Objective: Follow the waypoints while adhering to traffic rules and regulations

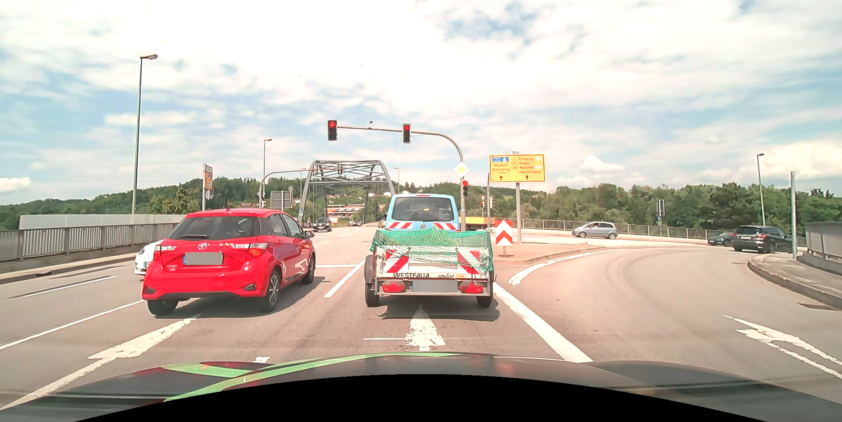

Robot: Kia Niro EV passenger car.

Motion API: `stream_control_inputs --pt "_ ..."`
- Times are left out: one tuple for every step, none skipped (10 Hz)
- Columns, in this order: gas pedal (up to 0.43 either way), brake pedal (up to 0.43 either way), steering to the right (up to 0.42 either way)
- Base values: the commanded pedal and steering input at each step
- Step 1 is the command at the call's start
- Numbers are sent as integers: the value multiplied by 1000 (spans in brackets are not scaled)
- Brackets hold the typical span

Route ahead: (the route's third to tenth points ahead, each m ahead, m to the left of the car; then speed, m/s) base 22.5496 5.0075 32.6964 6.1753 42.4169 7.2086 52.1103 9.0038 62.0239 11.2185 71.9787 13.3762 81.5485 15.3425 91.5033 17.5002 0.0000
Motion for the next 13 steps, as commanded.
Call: stream_control_inputs --pt "0 220 -7" --pt "0 220 -7" --pt "0 220 -7" --pt "0 220 -7" --pt "0 220 -7" --pt "0 220 -7" --pt "0 220 -7" --pt "0 220 -7" --pt "0 220 -7" --pt "0 220 -7" --pt "0 220 -7" --pt "0 220 -7" --pt "0 226 -7"
